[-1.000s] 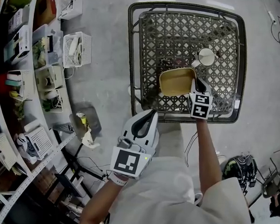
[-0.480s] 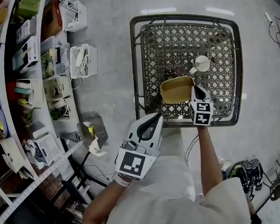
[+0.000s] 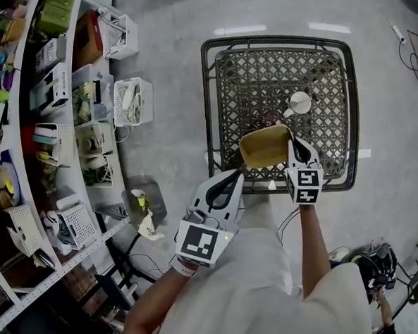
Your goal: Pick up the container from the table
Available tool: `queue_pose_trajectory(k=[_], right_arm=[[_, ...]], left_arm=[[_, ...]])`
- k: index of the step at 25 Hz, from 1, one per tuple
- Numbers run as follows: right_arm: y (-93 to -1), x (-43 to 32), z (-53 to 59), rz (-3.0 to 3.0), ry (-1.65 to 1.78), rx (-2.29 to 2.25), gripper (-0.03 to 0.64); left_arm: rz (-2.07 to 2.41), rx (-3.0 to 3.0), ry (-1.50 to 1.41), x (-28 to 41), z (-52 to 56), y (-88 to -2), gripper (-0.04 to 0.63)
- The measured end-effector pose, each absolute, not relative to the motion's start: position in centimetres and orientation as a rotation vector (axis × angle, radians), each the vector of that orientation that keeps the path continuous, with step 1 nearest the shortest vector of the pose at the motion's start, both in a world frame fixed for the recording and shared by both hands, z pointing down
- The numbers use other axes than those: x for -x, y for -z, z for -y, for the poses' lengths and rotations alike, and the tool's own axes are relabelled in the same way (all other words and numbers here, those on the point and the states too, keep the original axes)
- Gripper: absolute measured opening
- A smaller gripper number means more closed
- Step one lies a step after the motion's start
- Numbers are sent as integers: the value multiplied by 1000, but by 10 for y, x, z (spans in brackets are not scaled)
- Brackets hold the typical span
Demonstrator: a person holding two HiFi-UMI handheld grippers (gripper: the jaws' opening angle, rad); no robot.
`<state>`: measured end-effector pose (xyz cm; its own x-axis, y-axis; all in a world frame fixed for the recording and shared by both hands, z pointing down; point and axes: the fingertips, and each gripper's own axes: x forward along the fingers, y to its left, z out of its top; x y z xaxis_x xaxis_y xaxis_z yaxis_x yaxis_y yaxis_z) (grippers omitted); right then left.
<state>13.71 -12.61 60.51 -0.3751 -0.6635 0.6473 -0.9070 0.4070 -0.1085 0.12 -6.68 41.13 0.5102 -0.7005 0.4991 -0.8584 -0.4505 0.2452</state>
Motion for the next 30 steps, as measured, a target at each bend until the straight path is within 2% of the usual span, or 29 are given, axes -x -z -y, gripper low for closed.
queue_pose_trajectory(k=[20, 30], right_arm=[[-410, -128, 123, 2443, -302, -1434, 26], [-356, -136, 90, 2462, -194, -1482, 28]], left_arm=[[1423, -2400, -334, 19, 59, -353, 23], [1474, -2438, -225, 25, 46, -325, 23]])
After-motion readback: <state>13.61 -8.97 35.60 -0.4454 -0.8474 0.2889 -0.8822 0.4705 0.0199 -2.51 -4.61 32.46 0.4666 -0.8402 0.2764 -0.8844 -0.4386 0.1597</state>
